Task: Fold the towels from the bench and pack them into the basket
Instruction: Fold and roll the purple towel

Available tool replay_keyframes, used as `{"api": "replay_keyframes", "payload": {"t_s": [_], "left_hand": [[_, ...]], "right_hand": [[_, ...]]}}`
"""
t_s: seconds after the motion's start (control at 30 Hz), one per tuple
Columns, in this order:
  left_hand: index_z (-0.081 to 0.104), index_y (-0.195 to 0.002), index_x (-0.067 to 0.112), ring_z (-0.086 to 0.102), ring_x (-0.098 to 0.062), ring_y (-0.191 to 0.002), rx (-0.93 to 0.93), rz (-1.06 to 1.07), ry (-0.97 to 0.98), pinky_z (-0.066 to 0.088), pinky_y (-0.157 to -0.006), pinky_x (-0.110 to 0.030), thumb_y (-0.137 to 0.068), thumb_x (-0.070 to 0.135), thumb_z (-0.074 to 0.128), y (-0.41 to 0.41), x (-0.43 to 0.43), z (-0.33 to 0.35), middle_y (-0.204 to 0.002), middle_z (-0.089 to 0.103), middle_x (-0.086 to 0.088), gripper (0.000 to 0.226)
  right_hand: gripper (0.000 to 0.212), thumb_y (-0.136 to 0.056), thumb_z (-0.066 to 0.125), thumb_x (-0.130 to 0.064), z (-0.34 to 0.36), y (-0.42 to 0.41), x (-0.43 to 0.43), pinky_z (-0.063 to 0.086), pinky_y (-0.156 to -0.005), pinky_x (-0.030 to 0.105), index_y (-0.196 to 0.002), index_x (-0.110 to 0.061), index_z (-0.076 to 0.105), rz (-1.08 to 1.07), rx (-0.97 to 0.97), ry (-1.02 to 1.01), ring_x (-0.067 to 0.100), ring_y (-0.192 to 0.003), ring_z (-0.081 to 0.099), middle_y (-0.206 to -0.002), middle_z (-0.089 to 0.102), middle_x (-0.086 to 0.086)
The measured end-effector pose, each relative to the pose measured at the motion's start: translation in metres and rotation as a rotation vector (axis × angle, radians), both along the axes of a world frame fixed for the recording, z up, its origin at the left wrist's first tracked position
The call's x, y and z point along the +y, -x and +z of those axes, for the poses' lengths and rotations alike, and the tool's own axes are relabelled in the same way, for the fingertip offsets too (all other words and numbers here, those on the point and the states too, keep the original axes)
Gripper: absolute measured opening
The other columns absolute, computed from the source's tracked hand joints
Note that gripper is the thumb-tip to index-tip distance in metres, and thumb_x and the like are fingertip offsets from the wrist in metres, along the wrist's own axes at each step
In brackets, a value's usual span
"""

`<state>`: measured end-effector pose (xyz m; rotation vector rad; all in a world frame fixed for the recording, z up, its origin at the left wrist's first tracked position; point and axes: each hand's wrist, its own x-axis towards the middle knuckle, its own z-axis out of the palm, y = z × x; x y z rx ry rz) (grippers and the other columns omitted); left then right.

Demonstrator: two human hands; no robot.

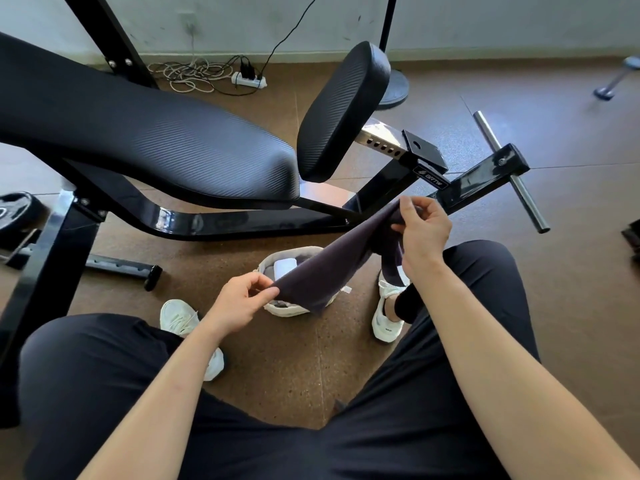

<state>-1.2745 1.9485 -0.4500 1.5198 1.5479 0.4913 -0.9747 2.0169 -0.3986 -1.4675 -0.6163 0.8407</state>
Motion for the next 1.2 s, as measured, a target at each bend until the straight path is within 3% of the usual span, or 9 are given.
{"api": "replay_keyframes", "payload": {"t_s": [0.1, 0.2, 0.27, 0.33, 0.5, 0.63, 0.73, 0.93, 1.2], "left_hand": [[0.07, -0.093, 0.018, 0.066, -0.01, -0.076, -0.285, 0.22, 0.021, 0.05, -0.074, -0.029, -0.098, 0.021, 0.065, 0.002, 0.005, 0.001, -0.081, 0.073, 0.003, 0.008], [0.072, -0.092, 0.016, 0.068, -0.017, -0.081, -0.533, 0.356, 0.055, 0.055, -0.079, -0.039, -0.097, 0.023, 0.064, 0.002, 0.005, 0.008, -0.086, 0.075, -0.002, 0.012], [0.073, -0.097, 0.016, 0.069, -0.022, -0.089, -0.583, 0.37, 0.063, 0.056, -0.084, -0.043, -0.096, 0.021, 0.065, 0.001, 0.004, 0.011, -0.095, 0.075, -0.008, 0.01], [0.072, -0.103, 0.014, 0.07, -0.02, -0.092, -0.633, 0.382, 0.089, 0.057, -0.084, -0.037, -0.096, 0.014, 0.064, -0.001, 0.003, 0.011, -0.096, 0.076, -0.006, 0.01], [0.07, -0.111, 0.004, 0.067, -0.022, -0.096, -0.745, 0.421, 0.135, 0.056, -0.085, -0.033, -0.095, 0.007, 0.063, -0.011, 0.0, 0.01, -0.103, 0.073, -0.013, 0.018], [0.074, -0.105, 0.012, 0.07, -0.02, -0.094, -0.705, 0.424, 0.143, 0.055, -0.078, -0.031, -0.091, 0.013, 0.071, -0.021, -0.006, 0.012, -0.101, 0.076, -0.007, 0.014], [0.077, -0.093, 0.017, 0.07, -0.016, -0.084, -0.695, 0.456, 0.129, 0.053, -0.075, -0.029, -0.087, 0.011, 0.076, -0.027, -0.007, 0.01, -0.089, 0.077, -0.002, 0.009], [0.078, -0.095, 0.018, 0.073, -0.012, -0.082, -0.677, 0.426, 0.115, 0.056, -0.071, -0.023, -0.087, 0.006, 0.077, -0.033, -0.01, 0.01, -0.088, 0.079, -0.002, 0.015], [0.078, -0.102, 0.013, 0.076, -0.014, -0.086, -0.667, 0.427, 0.091, 0.056, -0.069, -0.02, -0.089, 0.006, 0.074, -0.037, -0.011, 0.015, -0.093, 0.08, -0.003, 0.016]], "right_hand": [[0.011, -0.097, 0.067, -0.013, -0.004, -0.001, 0.001, 0.059, -0.068, 0.026, -0.088, -0.019, 0.067, 0.122, 0.003, 0.086, 0.014, -0.08, 0.067, -0.084, 0.068, 0.0], [0.013, -0.092, 0.071, -0.006, -0.013, 0.004, -0.003, 0.058, -0.067, 0.025, -0.096, -0.018, 0.069, 0.367, -0.067, 0.16, 0.018, -0.083, 0.068, -0.087, 0.07, 0.005], [0.023, -0.088, 0.074, 0.001, -0.016, 0.012, -0.007, 0.059, -0.07, 0.027, -0.103, -0.014, 0.067, 0.494, -0.133, 0.161, 0.017, -0.079, 0.069, -0.085, 0.07, 0.008], [0.026, -0.083, 0.077, 0.005, -0.017, 0.021, -0.012, 0.06, -0.072, 0.028, -0.1, -0.013, 0.068, 0.587, -0.193, 0.157, 0.016, -0.077, 0.07, -0.083, 0.071, 0.006], [0.015, -0.082, 0.081, -0.001, -0.014, 0.045, -0.025, 0.059, -0.071, 0.026, -0.089, -0.011, 0.074, 0.692, -0.233, 0.182, 0.015, -0.074, 0.073, -0.083, 0.075, 0.009], [0.013, -0.086, 0.077, -0.002, -0.009, 0.067, -0.039, 0.062, -0.07, 0.025, -0.099, -0.004, 0.075, 0.762, -0.211, 0.192, 0.014, -0.08, 0.073, -0.089, 0.076, 0.008], [0.016, -0.085, 0.077, 0.002, -0.013, 0.08, -0.045, 0.061, -0.069, 0.024, -0.087, -0.015, 0.075, 0.777, -0.186, 0.148, 0.012, -0.074, 0.072, -0.08, 0.076, 0.002], [0.023, -0.085, 0.08, -0.008, -0.019, 0.091, -0.049, 0.057, -0.074, 0.02, -0.084, -0.031, 0.076, 0.782, -0.326, 0.055, 0.004, -0.077, 0.073, -0.08, 0.077, -0.009], [0.014, -0.09, 0.075, -0.013, -0.027, 0.092, -0.051, 0.056, -0.085, 0.019, -0.102, -0.018, 0.08, 0.846, -0.516, 0.008, 0.003, -0.09, 0.072, -0.094, 0.078, -0.009]]}}
